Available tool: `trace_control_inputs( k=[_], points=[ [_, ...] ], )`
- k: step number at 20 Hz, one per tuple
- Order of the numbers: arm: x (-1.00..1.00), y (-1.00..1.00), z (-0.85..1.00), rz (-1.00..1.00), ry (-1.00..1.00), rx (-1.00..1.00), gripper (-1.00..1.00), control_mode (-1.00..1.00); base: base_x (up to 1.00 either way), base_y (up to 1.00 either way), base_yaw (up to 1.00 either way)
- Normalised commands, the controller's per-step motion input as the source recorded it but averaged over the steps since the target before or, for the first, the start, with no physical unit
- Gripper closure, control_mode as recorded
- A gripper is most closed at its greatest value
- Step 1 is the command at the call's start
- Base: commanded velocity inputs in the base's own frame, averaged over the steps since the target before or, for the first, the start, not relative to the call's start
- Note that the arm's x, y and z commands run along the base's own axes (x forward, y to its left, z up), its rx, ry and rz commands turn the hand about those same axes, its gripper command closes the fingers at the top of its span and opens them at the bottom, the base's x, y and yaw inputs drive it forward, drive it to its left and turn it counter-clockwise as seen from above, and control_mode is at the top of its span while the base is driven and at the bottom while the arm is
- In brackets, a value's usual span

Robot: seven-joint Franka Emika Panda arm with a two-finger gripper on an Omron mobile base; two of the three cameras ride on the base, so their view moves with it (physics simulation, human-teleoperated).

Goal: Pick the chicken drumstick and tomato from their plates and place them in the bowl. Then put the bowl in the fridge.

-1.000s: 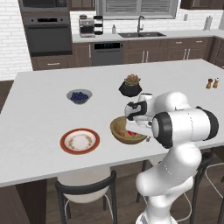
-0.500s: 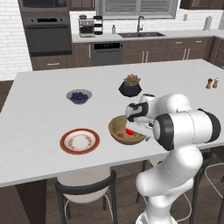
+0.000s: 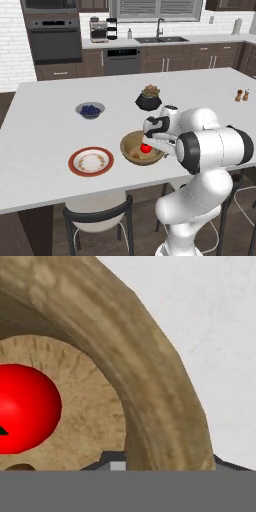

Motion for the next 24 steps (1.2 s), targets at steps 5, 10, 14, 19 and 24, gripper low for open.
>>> trace_control_inputs(
  k=[5, 10, 14, 19, 24],
  points=[
    [-0.19, 0.0, 0.57, 0.0, -0.13, 0.13, 1.0, -1.0, 0.0, 0.0, 0.0],
    [-0.64, 0.0, 0.66, 0.0, -0.17, 0.16, 1.0, -1.0, 0.0, 0.0, 0.0],
    [-0.94, 0.0, 0.86, 0.0, -0.09, 0.08, 1.0, -1.0, 0.0, 0.0, 0.0],
    [-0.89, -0.07, 0.86, -0.04, 0.04, 0.08, 1.0, -1.0, 0.0, 0.0, 0.0],
    [-0.83, -0.03, 0.63, -0.03, 0.09, 0.0, 1.0, -1.0, 0.0, 0.0, 0.0]
  ],
)
